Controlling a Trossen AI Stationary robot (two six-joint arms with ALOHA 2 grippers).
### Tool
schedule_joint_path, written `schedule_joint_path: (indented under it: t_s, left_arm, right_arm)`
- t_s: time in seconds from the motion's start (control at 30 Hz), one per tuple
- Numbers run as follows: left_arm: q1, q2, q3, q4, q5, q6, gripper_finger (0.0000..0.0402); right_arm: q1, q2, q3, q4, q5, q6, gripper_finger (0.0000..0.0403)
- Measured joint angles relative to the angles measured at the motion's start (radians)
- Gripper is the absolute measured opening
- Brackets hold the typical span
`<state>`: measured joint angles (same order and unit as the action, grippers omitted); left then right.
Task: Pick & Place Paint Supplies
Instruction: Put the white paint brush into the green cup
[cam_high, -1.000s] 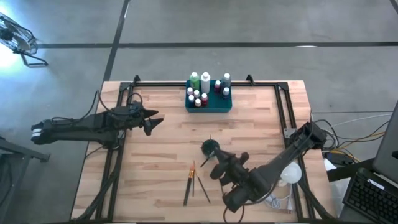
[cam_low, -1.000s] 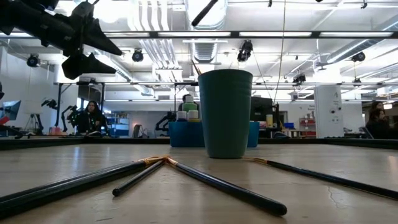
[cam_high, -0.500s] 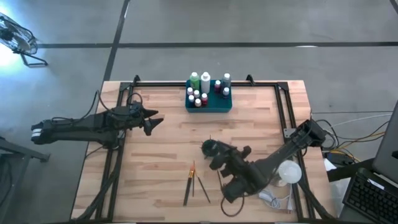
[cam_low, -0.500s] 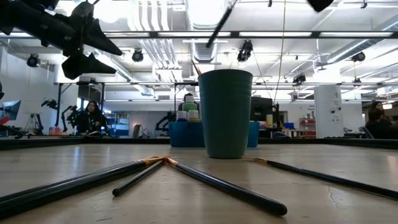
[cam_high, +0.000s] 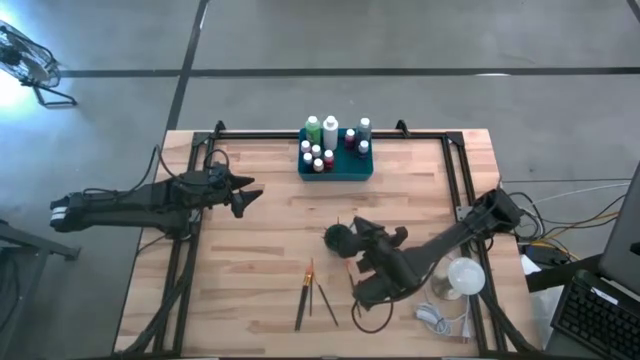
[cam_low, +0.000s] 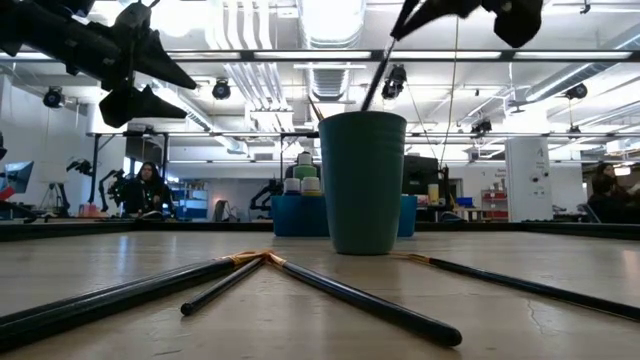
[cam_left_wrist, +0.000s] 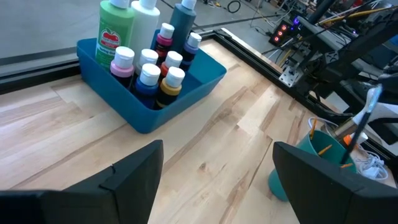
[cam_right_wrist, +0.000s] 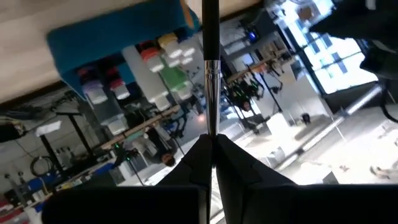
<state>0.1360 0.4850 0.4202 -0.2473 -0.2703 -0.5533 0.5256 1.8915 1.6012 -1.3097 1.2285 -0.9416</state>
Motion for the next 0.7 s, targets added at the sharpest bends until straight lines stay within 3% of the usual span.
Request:
schedule_joint_path:
  t_s: [0.7]
  left_arm:
    - [0.000,0.000,0.000,0.000,0.000,0.000,0.0307]
  right_arm:
    - [-0.070,0.149,-0.006,0.022,0.002,-0.049,0.0008]
